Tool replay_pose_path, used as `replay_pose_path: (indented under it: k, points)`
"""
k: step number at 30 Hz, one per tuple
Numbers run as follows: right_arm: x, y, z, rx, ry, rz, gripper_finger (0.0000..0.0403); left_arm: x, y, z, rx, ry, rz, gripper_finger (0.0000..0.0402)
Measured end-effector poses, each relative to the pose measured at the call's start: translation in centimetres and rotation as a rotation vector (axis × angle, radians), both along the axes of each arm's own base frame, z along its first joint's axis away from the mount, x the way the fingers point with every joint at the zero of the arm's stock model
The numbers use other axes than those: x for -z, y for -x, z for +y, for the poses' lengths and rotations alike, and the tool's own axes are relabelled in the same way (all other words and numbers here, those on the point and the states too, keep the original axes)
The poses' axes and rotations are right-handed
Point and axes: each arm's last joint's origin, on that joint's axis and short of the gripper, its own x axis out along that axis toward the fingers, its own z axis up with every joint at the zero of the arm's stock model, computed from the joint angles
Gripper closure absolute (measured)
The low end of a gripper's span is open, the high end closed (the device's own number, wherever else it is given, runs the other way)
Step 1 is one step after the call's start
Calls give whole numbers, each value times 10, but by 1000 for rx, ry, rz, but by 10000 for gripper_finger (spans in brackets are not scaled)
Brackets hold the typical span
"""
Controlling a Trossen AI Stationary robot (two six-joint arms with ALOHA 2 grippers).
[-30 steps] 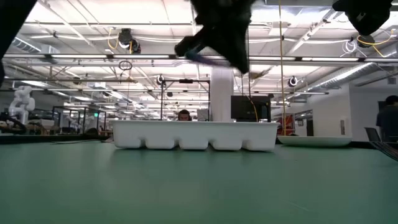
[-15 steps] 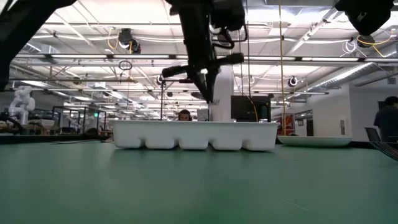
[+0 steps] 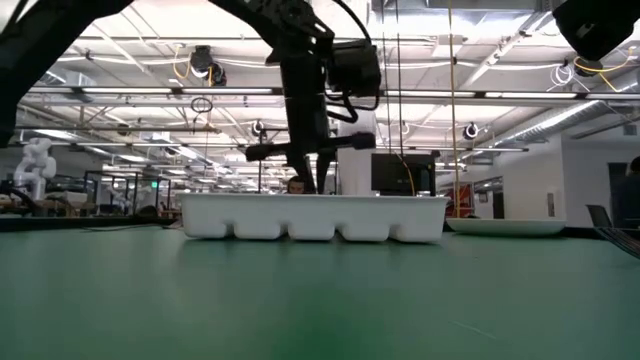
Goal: Sort silverware
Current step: Put the blue fork into the silverware tray
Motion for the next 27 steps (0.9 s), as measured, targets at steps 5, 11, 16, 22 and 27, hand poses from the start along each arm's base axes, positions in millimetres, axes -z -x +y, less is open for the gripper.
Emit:
replay_pose_path:
  k: [5,11,16,22,27]
  points:
    - [0,0,0,1,9,-3,277,1,-1,0,2,3,-13,393]
    - [0,0,0,2,8,-4,277,1,-1,0,2,4,-9,392]
    - [0,0,0,2,7,-4,277,8,-2,3,-4,13,7,391]
    - [0,0,0,0,7,-3,277,18,-5,6,-9,28,8,390]
    - [0,0,0,-1,9,-1,277,18,-3,8,1,27,24,389]
